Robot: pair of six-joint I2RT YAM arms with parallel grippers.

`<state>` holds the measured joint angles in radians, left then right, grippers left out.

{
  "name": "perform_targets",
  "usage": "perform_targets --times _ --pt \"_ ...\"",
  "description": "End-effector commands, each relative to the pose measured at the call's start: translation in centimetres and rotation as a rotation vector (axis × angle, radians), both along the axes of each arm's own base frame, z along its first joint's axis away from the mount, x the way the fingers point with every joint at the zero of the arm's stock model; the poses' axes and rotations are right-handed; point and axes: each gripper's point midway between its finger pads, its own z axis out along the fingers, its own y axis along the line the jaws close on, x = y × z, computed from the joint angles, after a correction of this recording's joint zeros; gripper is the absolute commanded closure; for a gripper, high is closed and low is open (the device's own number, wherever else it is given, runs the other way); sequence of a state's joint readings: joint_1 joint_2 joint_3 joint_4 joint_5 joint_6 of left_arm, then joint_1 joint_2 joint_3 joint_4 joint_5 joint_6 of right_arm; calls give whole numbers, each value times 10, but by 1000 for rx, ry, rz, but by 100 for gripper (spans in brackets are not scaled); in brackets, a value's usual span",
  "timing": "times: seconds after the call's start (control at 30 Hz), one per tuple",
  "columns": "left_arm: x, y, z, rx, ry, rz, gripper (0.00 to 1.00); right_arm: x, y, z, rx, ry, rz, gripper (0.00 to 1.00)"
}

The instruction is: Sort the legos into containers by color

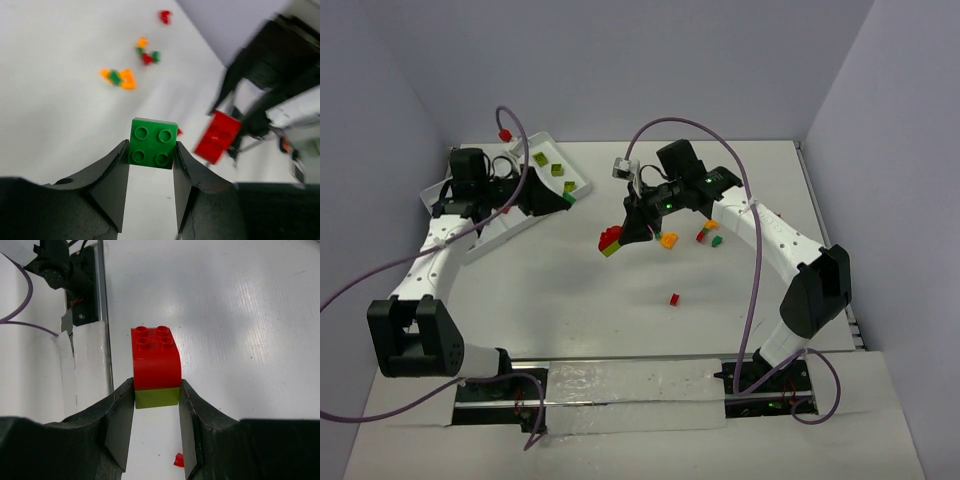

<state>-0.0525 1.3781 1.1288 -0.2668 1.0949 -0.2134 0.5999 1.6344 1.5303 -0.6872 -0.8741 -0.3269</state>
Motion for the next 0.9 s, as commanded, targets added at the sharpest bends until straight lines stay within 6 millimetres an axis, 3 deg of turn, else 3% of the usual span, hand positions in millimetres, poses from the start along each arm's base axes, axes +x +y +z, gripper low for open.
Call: perform_targets --times 0.0,0.03,0.07,0.2,0.3,0.4,0.87 --pt "56 90 -49 303 36 323 100 9 4 0 -20 -22 -29 100" --pt "63 107 -60 369 53 359 100 11 5 0 -24 -24 -36 100" --pt "71 139 -76 434 96 423 100 15 5 0 -26 -30 -43 100" --pt "91 231 -101 588 169 665 100 21 7 -3 -32 -38 -63 100" --pt "101 269 -126 672 224 730 100 23 7 -5 -30 -45 -68 100" --pt "104 286 -144 737 258 748 99 25 7 -6 -36 -51 -71 100" --pt "111 293 -183 766 302 739 69 24 6 -12 -48 -48 -73 100"
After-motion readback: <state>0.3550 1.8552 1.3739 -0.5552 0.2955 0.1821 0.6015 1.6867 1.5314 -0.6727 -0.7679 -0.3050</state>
